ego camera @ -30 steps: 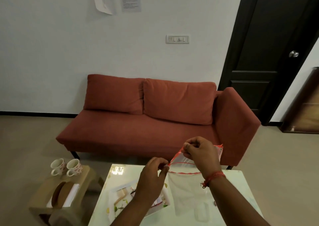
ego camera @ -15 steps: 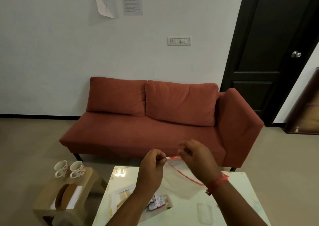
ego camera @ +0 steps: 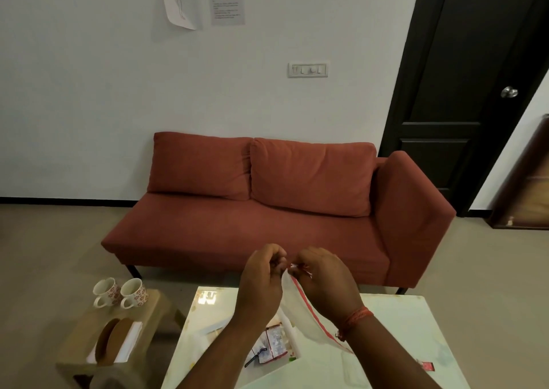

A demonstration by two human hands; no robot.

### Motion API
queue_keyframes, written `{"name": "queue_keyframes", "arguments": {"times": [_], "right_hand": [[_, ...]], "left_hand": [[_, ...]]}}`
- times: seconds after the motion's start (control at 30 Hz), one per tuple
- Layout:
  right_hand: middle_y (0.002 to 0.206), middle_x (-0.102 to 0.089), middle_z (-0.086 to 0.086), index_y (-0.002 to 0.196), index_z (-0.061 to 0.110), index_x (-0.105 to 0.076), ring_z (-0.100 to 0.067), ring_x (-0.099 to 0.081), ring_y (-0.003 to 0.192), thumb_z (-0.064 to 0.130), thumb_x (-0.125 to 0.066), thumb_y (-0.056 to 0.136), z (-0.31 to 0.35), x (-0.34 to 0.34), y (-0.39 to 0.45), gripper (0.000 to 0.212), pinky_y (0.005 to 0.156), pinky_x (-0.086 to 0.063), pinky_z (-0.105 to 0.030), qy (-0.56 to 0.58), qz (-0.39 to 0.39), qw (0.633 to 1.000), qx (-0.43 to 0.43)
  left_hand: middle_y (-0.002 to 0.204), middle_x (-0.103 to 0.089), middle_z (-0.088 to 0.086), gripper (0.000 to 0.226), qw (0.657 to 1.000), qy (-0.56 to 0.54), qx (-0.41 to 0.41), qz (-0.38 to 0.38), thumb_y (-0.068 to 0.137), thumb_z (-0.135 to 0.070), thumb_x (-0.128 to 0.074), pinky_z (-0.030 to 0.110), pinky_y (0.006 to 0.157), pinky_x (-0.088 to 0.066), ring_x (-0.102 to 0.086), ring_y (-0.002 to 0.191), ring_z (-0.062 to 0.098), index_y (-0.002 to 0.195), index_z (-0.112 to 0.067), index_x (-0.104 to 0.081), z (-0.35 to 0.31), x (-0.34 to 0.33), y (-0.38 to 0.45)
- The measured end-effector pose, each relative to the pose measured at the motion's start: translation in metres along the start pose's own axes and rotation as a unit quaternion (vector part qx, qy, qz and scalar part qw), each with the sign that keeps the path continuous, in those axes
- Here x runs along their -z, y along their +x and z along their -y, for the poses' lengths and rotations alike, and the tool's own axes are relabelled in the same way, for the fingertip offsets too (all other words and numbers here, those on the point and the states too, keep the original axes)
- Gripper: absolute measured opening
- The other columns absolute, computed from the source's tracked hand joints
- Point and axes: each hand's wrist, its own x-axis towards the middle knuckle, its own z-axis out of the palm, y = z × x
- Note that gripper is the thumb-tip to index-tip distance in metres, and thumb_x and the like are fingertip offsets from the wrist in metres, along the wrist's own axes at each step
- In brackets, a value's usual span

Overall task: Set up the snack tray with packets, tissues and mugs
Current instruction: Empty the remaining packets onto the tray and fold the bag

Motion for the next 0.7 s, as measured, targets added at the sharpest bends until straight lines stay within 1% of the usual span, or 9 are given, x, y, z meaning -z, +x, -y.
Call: {"name": "queue_keyframes", "arguments": {"times": [0.07, 0.17, 0.27, 0.37, 0.5, 0.57, 0.63, 0.67, 0.7], "right_hand": [[0.079, -0.061, 0.011, 0.083, 0.027, -0.065, -0.01, -0.051, 0.075, 0.029, -0.065, 0.09, -0.001, 0.0, 0.001, 0.007, 0.067, -0.039, -0.024, -0.005, -0.005, 1.0, -0.011], [0.076, -0.058, 0.013, 0.079, 0.029, -0.063, -0.01, -0.047, 0.074, 0.029, -0.069, 0.087, -0.008, 0.001, 0.002, 0.01, 0.065, -0.034, -0.025, -0.015, -0.017, 1.0, -0.017], [0.075, -0.057, 0.014, 0.076, 0.029, -0.063, -0.009, -0.043, 0.073, 0.031, -0.073, 0.083, -0.02, 0.004, 0.003, 0.013, 0.064, -0.033, -0.027, -0.025, -0.026, 0.999, -0.016], [0.074, -0.057, 0.014, 0.074, 0.029, -0.062, -0.013, -0.049, 0.073, 0.032, -0.076, 0.079, -0.031, 0.008, 0.002, 0.015, 0.062, -0.037, -0.03, -0.032, -0.029, 0.999, -0.024], [0.075, -0.058, 0.013, 0.075, 0.029, -0.063, -0.016, -0.054, 0.076, 0.03, -0.078, 0.077, -0.045, 0.013, 0.002, 0.015, 0.063, -0.044, -0.034, -0.021, -0.025, 0.999, -0.038], [0.078, -0.057, 0.014, 0.076, 0.029, -0.064, -0.014, -0.056, 0.076, 0.027, -0.077, 0.079, -0.051, 0.014, 0.003, 0.014, 0.063, -0.047, -0.034, 0.001, -0.017, 0.999, -0.05], [0.083, -0.055, 0.013, 0.075, 0.031, -0.062, -0.009, -0.058, 0.073, 0.023, -0.076, 0.082, -0.057, 0.015, 0.005, 0.017, 0.061, -0.05, -0.033, 0.038, -0.01, 0.997, -0.073], [0.084, -0.055, 0.012, 0.073, 0.031, -0.06, -0.008, -0.058, 0.072, 0.021, -0.075, 0.082, -0.061, 0.016, 0.006, 0.021, 0.061, -0.051, -0.033, 0.055, -0.008, 0.995, -0.083], [0.083, -0.057, 0.011, 0.072, 0.03, -0.059, -0.007, -0.059, 0.072, 0.018, -0.075, 0.083, -0.064, 0.016, 0.007, 0.023, 0.062, -0.052, -0.033, 0.07, -0.006, 0.993, -0.093]], "left_hand": [[0.09, -0.059, -0.011, 0.017, 1.0, 0.003, -0.006, -0.016, 0.094, -0.012, -0.06, 0.009, 0.072, -0.049, -0.06, 0.085, 0.007, 0.093, -0.028, -0.058, 0.001, 0.002, 0.004], [0.091, -0.055, -0.012, 0.018, 0.999, 0.011, -0.006, -0.034, 0.093, -0.009, -0.058, 0.014, 0.071, -0.049, -0.059, 0.084, 0.007, 0.093, -0.027, -0.058, 0.005, 0.01, 0.01], [0.089, -0.055, -0.009, 0.021, 0.998, 0.015, -0.006, -0.058, 0.092, -0.007, -0.058, 0.017, 0.069, -0.047, -0.057, 0.082, 0.008, 0.091, -0.028, -0.057, 0.014, 0.021, 0.018], [0.087, -0.057, -0.005, 0.026, 0.996, 0.01, 0.002, -0.086, 0.09, -0.002, -0.059, 0.022, 0.07, -0.047, -0.058, 0.081, 0.012, 0.09, -0.028, -0.058, 0.027, 0.032, 0.027], [0.088, -0.061, 0.0, 0.027, 0.991, -0.016, 0.043, -0.122, 0.089, 0.002, -0.059, 0.027, 0.071, -0.049, -0.059, 0.08, 0.015, 0.09, -0.025, -0.059, 0.044, 0.045, 0.038], [0.088, -0.063, 0.003, 0.028, 0.988, -0.033, 0.066, -0.139, 0.09, 0.003, -0.058, 0.024, 0.071, -0.047, -0.059, 0.08, 0.011, 0.091, -0.025, -0.058, 0.048, 0.05, 0.042], [0.088, -0.063, 0.002, 0.03, 0.982, -0.053, 0.095, -0.152, 0.09, 0.003, -0.057, 0.016, 0.069, -0.045, -0.058, 0.08, 0.008, 0.089, -0.027, -0.056, 0.049, 0.054, 0.045], [0.088, -0.063, 0.0, 0.032, 0.979, -0.067, 0.109, -0.156, 0.091, 0.003, -0.057, 0.015, 0.069, -0.045, -0.058, 0.08, 0.009, 0.088, -0.028, -0.055, 0.05, 0.056, 0.047], [0.088, -0.062, -0.001, 0.032, 0.977, -0.078, 0.121, -0.16, 0.091, 0.003, -0.057, 0.018, 0.07, -0.046, -0.059, 0.082, 0.012, 0.087, -0.029, -0.055, 0.051, 0.056, 0.048]]}}
